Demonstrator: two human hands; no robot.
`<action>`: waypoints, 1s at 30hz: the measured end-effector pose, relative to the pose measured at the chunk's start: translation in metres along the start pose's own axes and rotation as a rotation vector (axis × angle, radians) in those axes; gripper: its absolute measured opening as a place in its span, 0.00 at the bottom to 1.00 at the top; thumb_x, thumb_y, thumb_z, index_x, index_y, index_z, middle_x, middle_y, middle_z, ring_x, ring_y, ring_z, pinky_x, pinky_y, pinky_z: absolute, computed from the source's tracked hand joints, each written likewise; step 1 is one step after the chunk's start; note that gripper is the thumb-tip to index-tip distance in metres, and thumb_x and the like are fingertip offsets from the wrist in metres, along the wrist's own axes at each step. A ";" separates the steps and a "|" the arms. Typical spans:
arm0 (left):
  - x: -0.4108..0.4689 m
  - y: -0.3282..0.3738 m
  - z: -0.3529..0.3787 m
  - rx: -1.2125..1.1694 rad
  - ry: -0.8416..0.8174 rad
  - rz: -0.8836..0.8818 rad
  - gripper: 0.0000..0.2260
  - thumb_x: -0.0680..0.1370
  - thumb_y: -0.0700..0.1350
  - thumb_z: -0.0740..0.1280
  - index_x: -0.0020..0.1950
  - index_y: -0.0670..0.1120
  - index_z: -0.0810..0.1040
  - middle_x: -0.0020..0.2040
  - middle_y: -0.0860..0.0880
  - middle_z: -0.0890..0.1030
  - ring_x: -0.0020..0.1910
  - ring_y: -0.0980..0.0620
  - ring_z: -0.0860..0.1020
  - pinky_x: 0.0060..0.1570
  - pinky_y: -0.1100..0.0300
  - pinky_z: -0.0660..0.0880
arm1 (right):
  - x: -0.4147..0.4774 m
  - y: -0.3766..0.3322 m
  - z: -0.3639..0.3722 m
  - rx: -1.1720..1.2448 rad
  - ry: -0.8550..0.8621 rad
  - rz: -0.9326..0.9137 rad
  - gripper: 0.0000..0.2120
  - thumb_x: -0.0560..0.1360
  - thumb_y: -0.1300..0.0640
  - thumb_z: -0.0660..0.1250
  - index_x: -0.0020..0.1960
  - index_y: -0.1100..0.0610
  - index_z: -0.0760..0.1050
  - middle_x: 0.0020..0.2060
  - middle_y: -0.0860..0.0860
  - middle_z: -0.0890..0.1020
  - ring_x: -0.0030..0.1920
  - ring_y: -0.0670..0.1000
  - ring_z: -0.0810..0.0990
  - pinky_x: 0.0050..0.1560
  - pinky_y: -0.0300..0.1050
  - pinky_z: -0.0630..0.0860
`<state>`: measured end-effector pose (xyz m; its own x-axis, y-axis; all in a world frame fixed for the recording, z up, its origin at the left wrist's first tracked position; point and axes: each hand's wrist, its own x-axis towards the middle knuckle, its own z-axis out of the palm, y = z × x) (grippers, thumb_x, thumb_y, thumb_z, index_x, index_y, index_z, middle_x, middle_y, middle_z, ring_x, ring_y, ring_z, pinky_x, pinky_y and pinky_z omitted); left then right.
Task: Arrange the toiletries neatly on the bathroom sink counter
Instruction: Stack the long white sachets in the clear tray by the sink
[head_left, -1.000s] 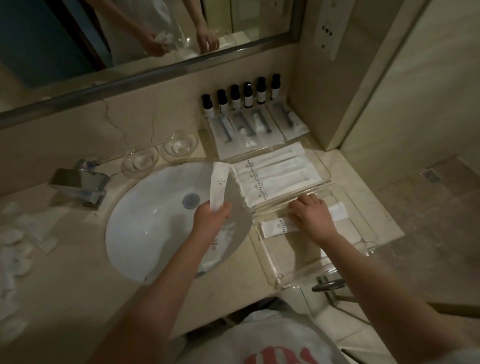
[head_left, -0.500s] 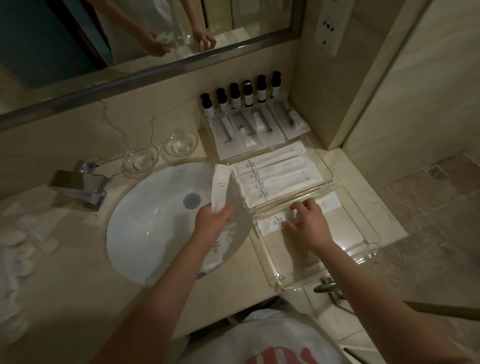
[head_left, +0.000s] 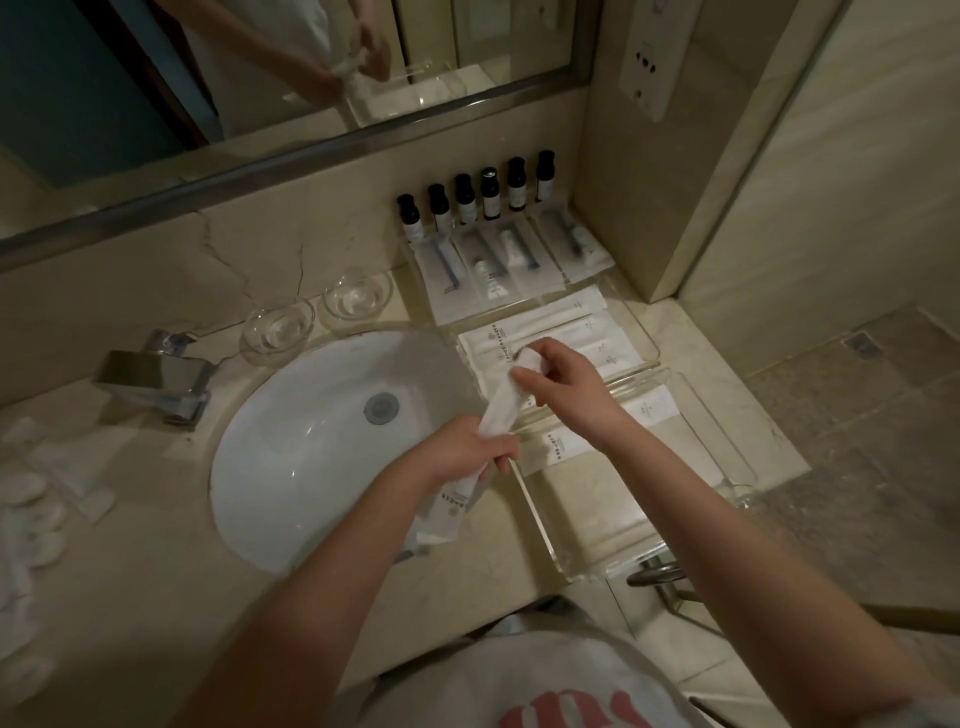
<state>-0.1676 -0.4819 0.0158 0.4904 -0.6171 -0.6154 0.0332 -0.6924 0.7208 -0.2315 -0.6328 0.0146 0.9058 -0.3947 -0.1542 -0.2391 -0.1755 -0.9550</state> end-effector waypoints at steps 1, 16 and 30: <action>0.001 -0.001 0.002 -0.016 -0.030 0.003 0.10 0.75 0.46 0.67 0.35 0.45 0.78 0.25 0.53 0.76 0.22 0.58 0.70 0.28 0.67 0.70 | 0.002 -0.001 0.000 -0.012 0.008 -0.001 0.04 0.74 0.58 0.68 0.44 0.58 0.74 0.34 0.53 0.73 0.34 0.50 0.70 0.36 0.47 0.69; 0.018 -0.012 0.024 -0.053 -0.180 -0.029 0.08 0.78 0.46 0.66 0.40 0.44 0.76 0.29 0.47 0.80 0.22 0.56 0.77 0.29 0.65 0.74 | -0.036 0.060 -0.046 -0.749 0.395 -0.175 0.20 0.71 0.57 0.64 0.62 0.58 0.73 0.58 0.58 0.77 0.59 0.59 0.74 0.57 0.56 0.73; 0.037 0.000 0.086 0.829 0.043 0.213 0.17 0.76 0.56 0.63 0.57 0.44 0.76 0.53 0.44 0.79 0.53 0.44 0.78 0.48 0.54 0.74 | -0.076 0.109 -0.072 -1.130 0.071 -0.213 0.11 0.68 0.54 0.67 0.50 0.48 0.82 0.42 0.48 0.84 0.44 0.55 0.81 0.42 0.48 0.75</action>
<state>-0.2243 -0.5368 -0.0346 0.4470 -0.7622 -0.4682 -0.7026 -0.6231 0.3436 -0.3517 -0.6872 -0.0590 0.9523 -0.3037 0.0313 -0.2933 -0.9384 -0.1828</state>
